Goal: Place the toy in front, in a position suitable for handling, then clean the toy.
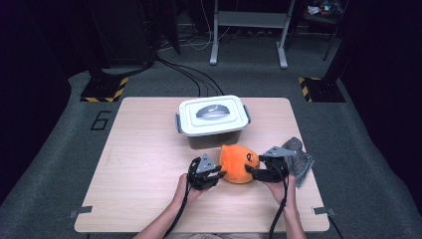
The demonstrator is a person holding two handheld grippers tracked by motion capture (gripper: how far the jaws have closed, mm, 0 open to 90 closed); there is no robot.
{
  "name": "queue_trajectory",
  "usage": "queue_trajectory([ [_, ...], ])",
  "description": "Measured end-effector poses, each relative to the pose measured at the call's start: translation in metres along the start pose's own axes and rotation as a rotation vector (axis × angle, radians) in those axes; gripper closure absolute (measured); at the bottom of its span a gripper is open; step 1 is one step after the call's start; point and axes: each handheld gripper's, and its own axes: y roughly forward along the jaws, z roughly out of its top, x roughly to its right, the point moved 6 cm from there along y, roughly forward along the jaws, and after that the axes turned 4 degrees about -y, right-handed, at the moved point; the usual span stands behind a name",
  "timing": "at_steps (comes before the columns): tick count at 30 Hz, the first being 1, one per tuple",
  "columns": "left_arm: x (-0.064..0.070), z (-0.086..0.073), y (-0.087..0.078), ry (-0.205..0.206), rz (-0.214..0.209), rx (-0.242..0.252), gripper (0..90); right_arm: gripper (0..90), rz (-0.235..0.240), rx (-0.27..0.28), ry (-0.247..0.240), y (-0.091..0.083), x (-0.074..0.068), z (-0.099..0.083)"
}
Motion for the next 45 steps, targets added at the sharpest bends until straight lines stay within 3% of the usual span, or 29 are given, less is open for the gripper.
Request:
queue_trajectory([
  [4,0.0,0.0,0.002,-0.029,0.011,0.008,80.7,20.9,-0.013,0.009,0.011,-0.006,0.001,0.0],
  [8,-0.001,0.0,0.001,-0.033,0.01,-0.006,81.6,18.0,-0.027,0.028,0.017,-0.015,0.006,0.0],
  [12,-0.001,-0.001,0.0,-0.035,0.018,-0.003,81.5,14.4,-0.105,0.043,0.054,-0.035,0.026,-0.005],
  [17,0.0,-0.003,0.0,-0.037,0.018,0.006,81.4,13.7,-0.22,-0.015,0.087,-0.045,0.055,-0.019],
  [22,0.0,-0.003,-0.001,-0.034,0.014,0.005,81.2,13.2,-0.306,-0.07,0.101,-0.045,0.078,-0.029],
  [32,0.001,-0.003,0.0,-0.021,0.026,0.004,81.2,13.9,-0.403,-0.147,0.163,-0.032,0.116,-0.044],
  [37,0.001,-0.002,0.0,-0.029,0.025,0.003,81.2,13.9,-0.423,-0.169,0.157,-0.024,0.124,-0.047],
  [45,0.001,-0.002,0.0,-0.026,0.02,0.0,81.2,14.3,-0.425,-0.208,0.197,-0.011,0.131,-0.051],
])
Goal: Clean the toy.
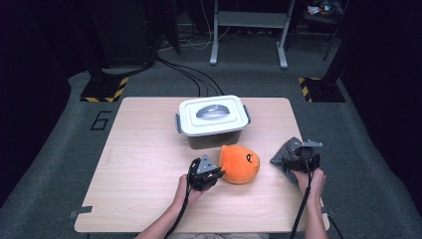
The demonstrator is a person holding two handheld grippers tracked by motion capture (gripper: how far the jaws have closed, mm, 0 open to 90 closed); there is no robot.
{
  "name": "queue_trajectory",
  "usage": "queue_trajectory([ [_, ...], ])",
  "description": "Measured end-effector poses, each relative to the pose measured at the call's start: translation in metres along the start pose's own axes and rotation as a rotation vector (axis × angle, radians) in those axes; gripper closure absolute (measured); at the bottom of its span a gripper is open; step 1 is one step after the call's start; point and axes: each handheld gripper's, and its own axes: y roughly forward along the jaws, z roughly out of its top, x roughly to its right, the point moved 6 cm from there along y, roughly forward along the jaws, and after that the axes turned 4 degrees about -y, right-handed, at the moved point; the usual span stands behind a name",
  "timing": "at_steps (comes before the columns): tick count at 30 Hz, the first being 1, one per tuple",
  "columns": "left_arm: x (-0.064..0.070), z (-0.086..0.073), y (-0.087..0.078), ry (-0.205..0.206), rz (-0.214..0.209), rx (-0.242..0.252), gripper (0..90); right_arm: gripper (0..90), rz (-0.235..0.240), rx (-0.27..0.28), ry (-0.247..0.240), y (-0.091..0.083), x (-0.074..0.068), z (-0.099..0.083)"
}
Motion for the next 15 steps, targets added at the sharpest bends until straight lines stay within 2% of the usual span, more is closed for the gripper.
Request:
queue_trajectory([
  [3,0.0,0.0,0.0,-0.001,0.001,0.001,81.2,15.0,0.012,-0.014,-0.006,0.005,0.0,-0.001],
  [6,0.0,-0.001,0.0,0.001,-0.008,0.003,81.2,22.6,0.036,-0.028,-0.018,0.012,-0.002,-0.005],
  [8,0.0,-0.001,-0.001,0.005,-0.012,0.003,81.2,25.7,0.045,-0.04,0.007,0.013,-0.003,-0.008],
  [12,0.001,-0.001,0.0,0.008,-0.012,0.004,81.1,32.4,0.064,-0.018,0.014,0.013,-0.002,-0.011],
  [14,0.001,-0.001,0.0,0.013,-0.007,0.006,81.0,37.8,0.069,-0.017,0.032,0.011,-0.003,-0.013],
  [15,0.0,-0.002,-0.001,0.013,-0.01,0.001,81.0,41.4,0.073,-0.011,0.026,0.01,-0.003,-0.013],
])
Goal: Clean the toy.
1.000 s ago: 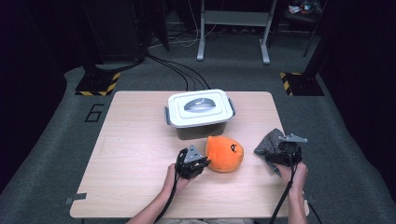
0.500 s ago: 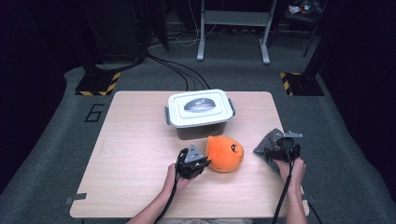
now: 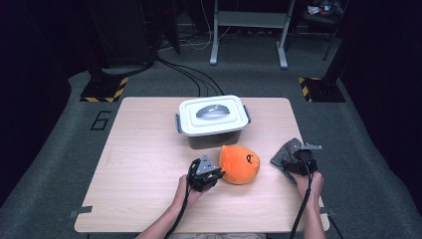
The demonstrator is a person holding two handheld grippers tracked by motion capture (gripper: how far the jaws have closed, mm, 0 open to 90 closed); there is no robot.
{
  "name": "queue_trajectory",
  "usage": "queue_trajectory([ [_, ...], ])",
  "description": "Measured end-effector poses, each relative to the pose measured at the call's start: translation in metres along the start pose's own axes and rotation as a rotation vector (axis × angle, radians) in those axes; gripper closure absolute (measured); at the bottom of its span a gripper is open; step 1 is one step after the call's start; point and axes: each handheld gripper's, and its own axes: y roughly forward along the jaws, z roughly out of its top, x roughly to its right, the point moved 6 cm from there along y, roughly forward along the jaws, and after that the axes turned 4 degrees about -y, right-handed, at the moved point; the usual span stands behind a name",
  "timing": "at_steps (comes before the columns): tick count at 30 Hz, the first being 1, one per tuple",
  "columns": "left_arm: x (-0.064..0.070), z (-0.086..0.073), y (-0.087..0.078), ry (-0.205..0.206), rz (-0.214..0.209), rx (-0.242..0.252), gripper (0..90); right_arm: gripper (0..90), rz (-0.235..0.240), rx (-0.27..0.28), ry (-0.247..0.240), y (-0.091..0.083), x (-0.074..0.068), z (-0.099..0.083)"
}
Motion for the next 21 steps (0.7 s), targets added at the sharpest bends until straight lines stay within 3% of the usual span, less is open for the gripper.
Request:
queue_trajectory([
  [8,0.0,0.0,0.0,0.008,-0.002,-0.004,80.2,66.2,0.012,0.022,0.003,-0.005,-0.003,-0.003],
  [21,0.003,0.001,0.0,0.031,0.004,0.0,80.2,73.6,0.055,0.065,0.031,-0.017,-0.004,-0.012],
])
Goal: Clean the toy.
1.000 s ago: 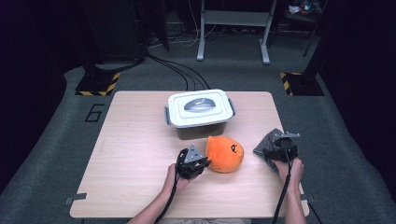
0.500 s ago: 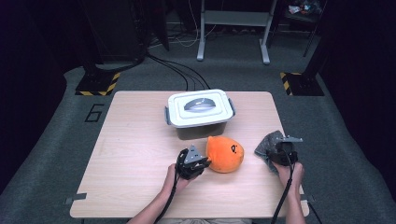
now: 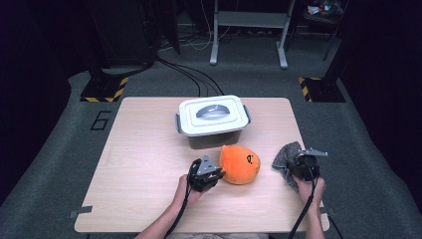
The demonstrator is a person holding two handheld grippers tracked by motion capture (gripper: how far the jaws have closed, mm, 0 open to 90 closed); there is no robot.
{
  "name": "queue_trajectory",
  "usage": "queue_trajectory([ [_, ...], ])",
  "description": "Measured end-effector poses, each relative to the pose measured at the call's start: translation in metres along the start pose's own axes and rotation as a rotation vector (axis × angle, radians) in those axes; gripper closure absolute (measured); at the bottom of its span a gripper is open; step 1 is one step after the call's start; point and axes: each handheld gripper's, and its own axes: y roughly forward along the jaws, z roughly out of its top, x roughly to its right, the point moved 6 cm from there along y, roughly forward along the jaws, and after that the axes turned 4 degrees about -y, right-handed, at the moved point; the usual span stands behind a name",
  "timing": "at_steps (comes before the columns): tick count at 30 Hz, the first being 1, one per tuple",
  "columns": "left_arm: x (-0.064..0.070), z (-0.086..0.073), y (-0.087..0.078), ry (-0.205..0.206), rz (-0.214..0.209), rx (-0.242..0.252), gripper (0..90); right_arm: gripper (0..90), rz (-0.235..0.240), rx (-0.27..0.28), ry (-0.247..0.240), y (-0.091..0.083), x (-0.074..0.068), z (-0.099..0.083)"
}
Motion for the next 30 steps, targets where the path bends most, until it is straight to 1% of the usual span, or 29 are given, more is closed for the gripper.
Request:
queue_trajectory([
  [1,0.001,0.0,0.0,0.011,-0.003,-0.005,80.3,73.7,0.006,0.005,0.004,-0.003,-0.001,-0.001],
  [5,0.002,0.0,0.0,0.014,-0.009,-0.002,80.3,73.9,0.03,0.031,0.002,-0.016,-0.006,-0.003],
  [7,0.002,0.0,0.0,0.016,-0.01,-0.001,80.3,74.0,0.044,0.043,0.013,-0.024,-0.01,-0.002],
  [9,0.002,0.0,-0.001,0.032,-0.01,-0.006,80.3,74.0,0.062,0.065,0.01,-0.032,-0.013,-0.001],
  [11,0.002,0.0,-0.001,0.029,-0.01,-0.005,80.3,73.9,0.086,0.08,0.017,-0.04,-0.018,0.001],
  [14,0.002,-0.001,-0.001,0.032,-0.013,-0.001,80.3,73.9,0.107,0.109,-0.001,-0.051,-0.025,0.006],
  [16,0.003,0.0,-0.001,0.034,-0.013,0.0,80.3,73.9,0.127,0.127,-0.005,-0.058,-0.031,0.011],
  [18,0.003,0.0,-0.001,0.033,-0.013,0.002,80.4,73.9,0.148,0.141,-0.023,-0.064,-0.038,0.016],
  [19,0.003,0.001,-0.001,0.042,-0.01,0.007,80.4,73.8,0.156,0.148,-0.03,-0.067,-0.042,0.018],
  [22,0.004,0.002,-0.001,0.05,-0.008,0.007,80.5,73.8,0.189,0.163,-0.06,-0.075,-0.055,0.026],
  [23,0.004,0.002,-0.001,0.05,-0.008,0.007,80.5,73.8,0.189,0.163,-0.06,-0.075,-0.055,0.026],
  [24,0.005,0.002,-0.001,0.056,-0.01,0.008,80.5,73.7,0.213,0.175,-0.078,-0.079,-0.063,0.032],
  [25,0.005,0.002,-0.001,0.056,-0.01,0.008,80.5,73.7,0.223,0.182,-0.086,-0.081,-0.067,0.034],
  [26,0.006,0.003,-0.001,0.061,-0.011,0.001,80.5,73.7,0.239,0.186,-0.085,-0.083,-0.072,0.036],
  [29,0.006,0.003,-0.001,0.061,-0.012,0.002,80.5,73.6,0.269,0.203,-0.099,-0.087,-0.082,0.042],
  [30,0.006,0.004,-0.001,0.068,-0.013,0.004,80.5,73.5,0.28,0.202,-0.1,-0.088,-0.087,0.044],
])
